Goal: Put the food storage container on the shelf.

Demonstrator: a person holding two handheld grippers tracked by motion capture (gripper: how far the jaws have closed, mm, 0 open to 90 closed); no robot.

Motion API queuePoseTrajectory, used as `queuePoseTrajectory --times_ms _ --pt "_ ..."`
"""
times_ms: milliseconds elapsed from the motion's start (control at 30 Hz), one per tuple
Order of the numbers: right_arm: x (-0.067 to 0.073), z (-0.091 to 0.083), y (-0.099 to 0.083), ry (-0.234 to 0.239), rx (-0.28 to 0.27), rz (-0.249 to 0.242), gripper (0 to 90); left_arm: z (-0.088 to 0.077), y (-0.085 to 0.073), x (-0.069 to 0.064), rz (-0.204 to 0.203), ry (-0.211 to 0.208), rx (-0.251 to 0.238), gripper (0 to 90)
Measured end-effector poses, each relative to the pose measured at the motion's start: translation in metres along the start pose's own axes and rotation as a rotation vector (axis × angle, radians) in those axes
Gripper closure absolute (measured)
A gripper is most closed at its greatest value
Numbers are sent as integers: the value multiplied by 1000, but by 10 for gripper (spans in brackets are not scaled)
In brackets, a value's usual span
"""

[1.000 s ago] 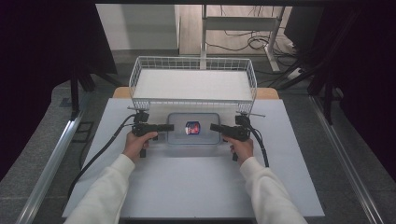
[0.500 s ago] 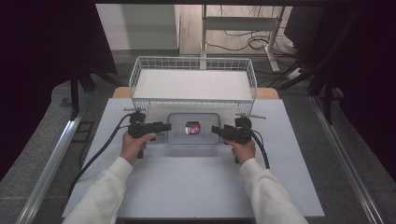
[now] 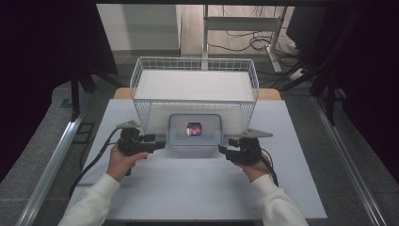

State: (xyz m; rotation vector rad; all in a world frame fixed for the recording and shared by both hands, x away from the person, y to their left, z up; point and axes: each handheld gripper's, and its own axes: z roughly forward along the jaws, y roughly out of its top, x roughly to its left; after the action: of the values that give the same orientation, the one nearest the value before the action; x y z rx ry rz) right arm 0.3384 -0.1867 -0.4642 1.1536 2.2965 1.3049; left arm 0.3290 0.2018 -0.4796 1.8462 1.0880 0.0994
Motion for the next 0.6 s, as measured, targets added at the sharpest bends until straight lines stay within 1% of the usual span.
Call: queuePoseTrajectory --times_ms 67,100,167,200,267,333,400,467,600 --pt "6 -4 -6 2 21 -19 489 -2 -7 -7 16 0 17 313" --pt "9 -5 -8 7 28 -26 503 -3 -10 -10 23 7 23 312" --pt "14 -5 -10 35 46 -40 556 -5 -15 -15 31 27 32 311" --pt "16 -5 -11 42 52 -49 581 -6 -17 -18 33 35 35 309" --pt "24 0 -12 47 75 -91 691 -8 -21 -22 49 49 36 306" --pt "29 4 -12 50 96 -121 773 -11 -24 -24 68 66 41 300" --pt "35 10 -12 53 118 -146 835 -14 -28 -26 83 87 45 298" --pt "40 17 -11 49 133 -178 871 -15 -31 -28 82 96 50 297" --pt "46 33 -9 49 156 -193 886 -16 -37 -31 93 95 61 295"
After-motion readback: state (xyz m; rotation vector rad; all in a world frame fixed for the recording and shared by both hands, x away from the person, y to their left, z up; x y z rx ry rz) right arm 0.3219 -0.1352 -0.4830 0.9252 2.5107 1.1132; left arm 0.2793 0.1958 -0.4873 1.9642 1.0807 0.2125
